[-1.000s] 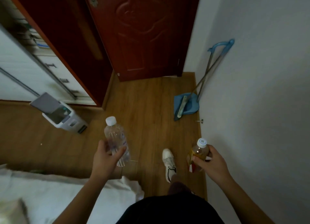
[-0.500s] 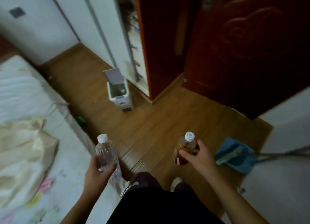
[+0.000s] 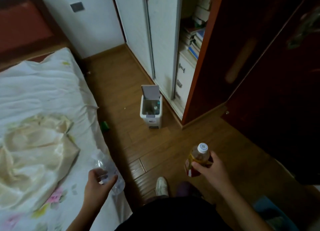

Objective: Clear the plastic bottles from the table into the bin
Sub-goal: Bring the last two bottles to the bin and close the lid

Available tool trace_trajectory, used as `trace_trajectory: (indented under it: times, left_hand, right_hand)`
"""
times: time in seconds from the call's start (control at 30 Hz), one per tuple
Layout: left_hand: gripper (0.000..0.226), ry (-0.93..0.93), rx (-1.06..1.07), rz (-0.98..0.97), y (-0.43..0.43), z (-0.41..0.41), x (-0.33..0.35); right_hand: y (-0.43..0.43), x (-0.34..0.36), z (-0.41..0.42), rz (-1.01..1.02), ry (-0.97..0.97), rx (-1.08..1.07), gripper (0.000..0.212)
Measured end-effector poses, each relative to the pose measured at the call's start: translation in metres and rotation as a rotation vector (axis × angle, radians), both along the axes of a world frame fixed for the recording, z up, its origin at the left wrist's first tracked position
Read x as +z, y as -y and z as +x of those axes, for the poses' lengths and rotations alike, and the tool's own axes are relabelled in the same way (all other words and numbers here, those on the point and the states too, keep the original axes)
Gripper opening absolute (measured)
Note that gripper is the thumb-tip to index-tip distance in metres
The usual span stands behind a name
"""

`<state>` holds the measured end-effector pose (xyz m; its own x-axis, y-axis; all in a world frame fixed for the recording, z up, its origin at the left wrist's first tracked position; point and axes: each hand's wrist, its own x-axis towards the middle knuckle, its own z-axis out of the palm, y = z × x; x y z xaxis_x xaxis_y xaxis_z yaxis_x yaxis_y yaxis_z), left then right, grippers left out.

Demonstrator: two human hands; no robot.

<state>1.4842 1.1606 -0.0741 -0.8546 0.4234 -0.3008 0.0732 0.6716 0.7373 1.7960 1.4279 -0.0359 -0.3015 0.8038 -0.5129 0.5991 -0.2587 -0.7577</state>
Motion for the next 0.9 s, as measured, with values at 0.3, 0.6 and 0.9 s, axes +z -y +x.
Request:
trace_trajectory:
  times: [0.3,0.6,0.9]
  left_hand:
    - [0.067,0.006,-0.213,0.123,-0.18,-0.066,0.034]
    - [0.065,0.057,0.009,0.101,-0.28,-0.127,0.021]
    - [0.065,0.034,0.218,0.052,-0.317,-0.179,0.014]
  right_hand:
    - [-0.109,-0.002,-0.041,-0.024,0.054,-0.065,0.088]
    - [-0.249,-0.014,-0.171,-0.039,0.023,0.185,0.048]
    - [-0.328,-0.018,-0.314,-0.008,0.054,0.508,0.064]
